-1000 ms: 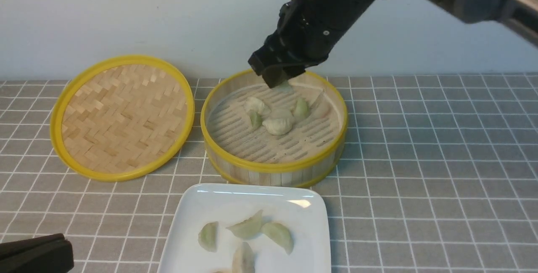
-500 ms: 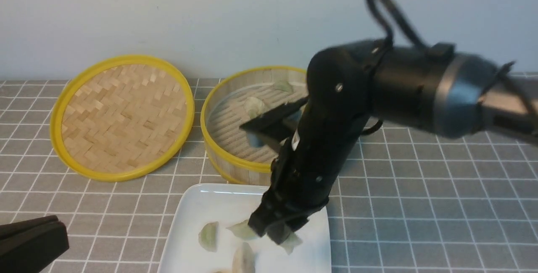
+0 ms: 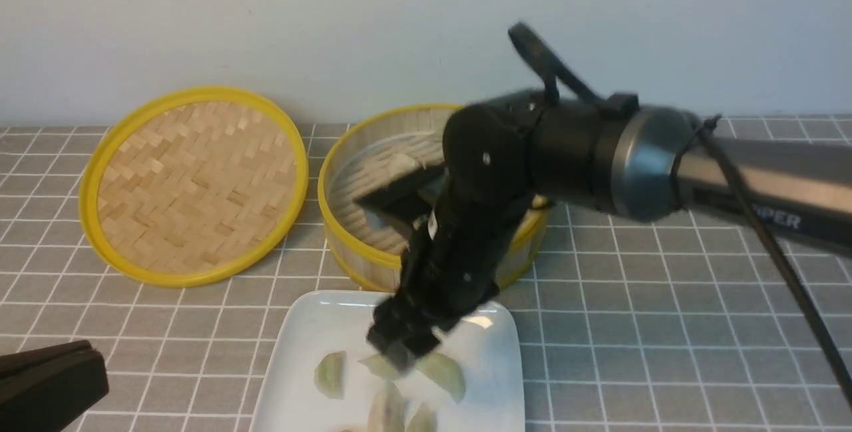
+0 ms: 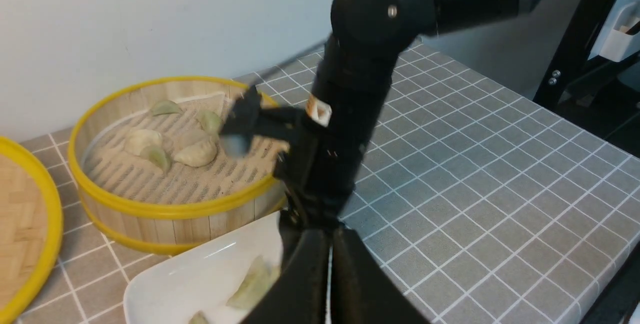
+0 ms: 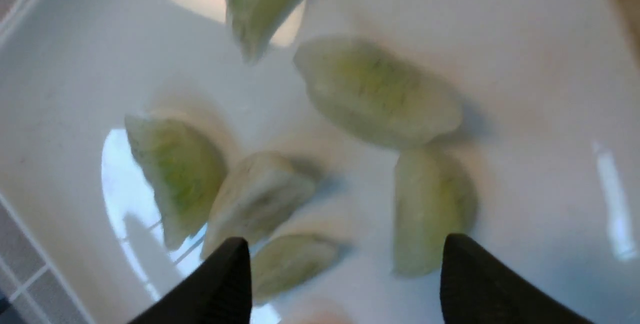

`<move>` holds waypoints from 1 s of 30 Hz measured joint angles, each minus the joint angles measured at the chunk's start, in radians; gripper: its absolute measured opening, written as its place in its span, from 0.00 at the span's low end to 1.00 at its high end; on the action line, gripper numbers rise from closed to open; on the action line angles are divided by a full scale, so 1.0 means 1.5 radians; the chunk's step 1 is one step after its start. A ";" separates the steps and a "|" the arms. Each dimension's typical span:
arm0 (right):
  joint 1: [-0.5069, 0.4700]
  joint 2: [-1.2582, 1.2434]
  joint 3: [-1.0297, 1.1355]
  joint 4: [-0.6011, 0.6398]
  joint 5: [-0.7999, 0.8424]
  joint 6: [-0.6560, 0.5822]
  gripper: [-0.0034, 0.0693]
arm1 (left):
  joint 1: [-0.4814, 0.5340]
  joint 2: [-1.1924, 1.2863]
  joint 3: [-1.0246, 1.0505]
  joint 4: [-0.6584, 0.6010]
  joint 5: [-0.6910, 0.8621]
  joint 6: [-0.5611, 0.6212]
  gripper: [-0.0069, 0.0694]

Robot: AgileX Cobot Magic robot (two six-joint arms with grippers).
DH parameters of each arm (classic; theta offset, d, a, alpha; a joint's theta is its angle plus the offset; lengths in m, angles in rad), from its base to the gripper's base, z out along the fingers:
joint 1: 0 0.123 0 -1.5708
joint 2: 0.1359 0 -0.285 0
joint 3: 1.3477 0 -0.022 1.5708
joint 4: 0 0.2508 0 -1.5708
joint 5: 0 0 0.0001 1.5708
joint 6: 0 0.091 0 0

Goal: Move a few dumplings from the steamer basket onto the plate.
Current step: Use the right arm to grab a dumpling from inside the steamer

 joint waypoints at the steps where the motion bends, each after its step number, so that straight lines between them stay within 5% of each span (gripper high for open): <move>1: -0.007 0.000 -0.032 -0.029 -0.004 0.005 0.68 | 0.000 0.000 0.000 0.000 0.000 0.000 0.08; 7: -0.044 0.048 -0.192 -0.130 -0.004 0.013 0.68 | 0.000 0.000 0.017 0.001 -0.018 0.000 0.08; 16: -0.103 0.219 -0.355 -0.170 -0.008 0.013 0.69 | 0.000 0.000 0.019 0.001 -0.021 0.000 0.08; 30: -0.112 0.314 -0.393 -0.198 -0.067 0.012 0.68 | 0.000 0.000 0.019 0.001 -0.023 -0.001 0.08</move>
